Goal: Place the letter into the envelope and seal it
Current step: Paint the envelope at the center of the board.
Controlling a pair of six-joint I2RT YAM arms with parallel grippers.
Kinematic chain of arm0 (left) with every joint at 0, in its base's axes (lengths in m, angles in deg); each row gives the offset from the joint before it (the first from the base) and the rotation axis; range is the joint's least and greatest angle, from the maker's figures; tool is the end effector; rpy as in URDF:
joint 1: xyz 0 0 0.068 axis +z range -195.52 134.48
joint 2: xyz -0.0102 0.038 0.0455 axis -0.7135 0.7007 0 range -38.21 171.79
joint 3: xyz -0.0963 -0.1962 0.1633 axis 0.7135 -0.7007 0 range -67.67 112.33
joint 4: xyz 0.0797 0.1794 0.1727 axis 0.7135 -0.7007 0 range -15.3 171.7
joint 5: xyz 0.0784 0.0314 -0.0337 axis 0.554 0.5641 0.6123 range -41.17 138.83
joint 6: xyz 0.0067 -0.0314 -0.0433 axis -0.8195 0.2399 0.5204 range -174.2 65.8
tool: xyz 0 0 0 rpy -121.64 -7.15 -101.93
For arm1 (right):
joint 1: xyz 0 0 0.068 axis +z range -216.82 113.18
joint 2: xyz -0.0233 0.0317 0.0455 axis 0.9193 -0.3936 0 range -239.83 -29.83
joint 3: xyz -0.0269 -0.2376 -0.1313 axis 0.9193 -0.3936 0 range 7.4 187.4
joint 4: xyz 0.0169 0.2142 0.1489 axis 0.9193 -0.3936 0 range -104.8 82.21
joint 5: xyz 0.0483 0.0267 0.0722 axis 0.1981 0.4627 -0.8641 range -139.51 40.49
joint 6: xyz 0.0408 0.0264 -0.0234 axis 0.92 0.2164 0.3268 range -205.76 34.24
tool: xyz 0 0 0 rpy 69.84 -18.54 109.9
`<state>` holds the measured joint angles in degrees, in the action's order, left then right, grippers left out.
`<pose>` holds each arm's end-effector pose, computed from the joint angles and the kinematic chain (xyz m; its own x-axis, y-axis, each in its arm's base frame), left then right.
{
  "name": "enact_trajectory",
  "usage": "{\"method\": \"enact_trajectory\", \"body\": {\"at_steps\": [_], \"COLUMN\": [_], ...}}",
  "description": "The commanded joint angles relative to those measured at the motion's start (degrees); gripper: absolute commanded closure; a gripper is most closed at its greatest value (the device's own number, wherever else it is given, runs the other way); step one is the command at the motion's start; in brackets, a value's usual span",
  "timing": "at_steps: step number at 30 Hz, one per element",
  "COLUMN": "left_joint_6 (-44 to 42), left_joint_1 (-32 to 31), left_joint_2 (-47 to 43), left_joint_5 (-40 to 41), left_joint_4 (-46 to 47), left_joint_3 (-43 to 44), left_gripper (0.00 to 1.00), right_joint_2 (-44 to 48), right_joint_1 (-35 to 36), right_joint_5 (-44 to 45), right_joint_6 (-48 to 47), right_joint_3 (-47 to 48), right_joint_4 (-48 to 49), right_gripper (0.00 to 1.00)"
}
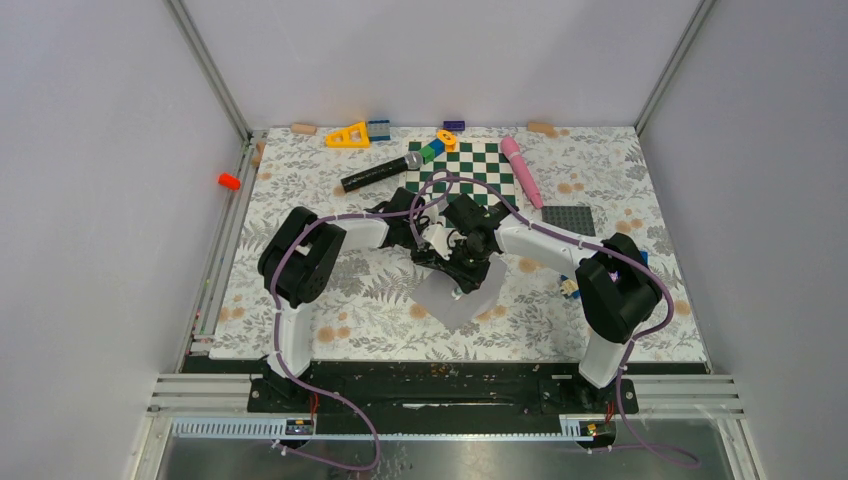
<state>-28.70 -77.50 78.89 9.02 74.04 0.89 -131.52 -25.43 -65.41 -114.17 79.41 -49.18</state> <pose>0.3304 -0.2331 0.1204 -0.9414 0.1980 -0.2731 0.3365 0.6073 -0.7197 0.2570 0.2394 0.2004 -0.2900 -0.8654 -0.4085 -0.9555 0.2855 0.0735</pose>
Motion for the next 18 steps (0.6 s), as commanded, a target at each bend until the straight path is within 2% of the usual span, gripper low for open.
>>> {"method": "enact_trajectory", "body": {"at_steps": [1,18], "left_joint_6": [-3.0,-3.0], "left_joint_1": [-0.44,-0.44], "left_joint_2": [1.03,0.41], "left_joint_5": [7.71,7.73], "left_joint_4": [-3.05,-3.03], "left_joint_3": [-1.31,-1.47], "left_gripper": [1.0,1.0], "right_joint_2": [0.11,-0.78], "right_joint_1": [0.57,-3.23], "right_joint_5": [3.88,10.8], "right_joint_6": [-0.77,1.66], "right_joint_3": [-0.31,0.69], "right_joint_4": [0.73,4.8], "right_gripper": [1.0,1.0]}}
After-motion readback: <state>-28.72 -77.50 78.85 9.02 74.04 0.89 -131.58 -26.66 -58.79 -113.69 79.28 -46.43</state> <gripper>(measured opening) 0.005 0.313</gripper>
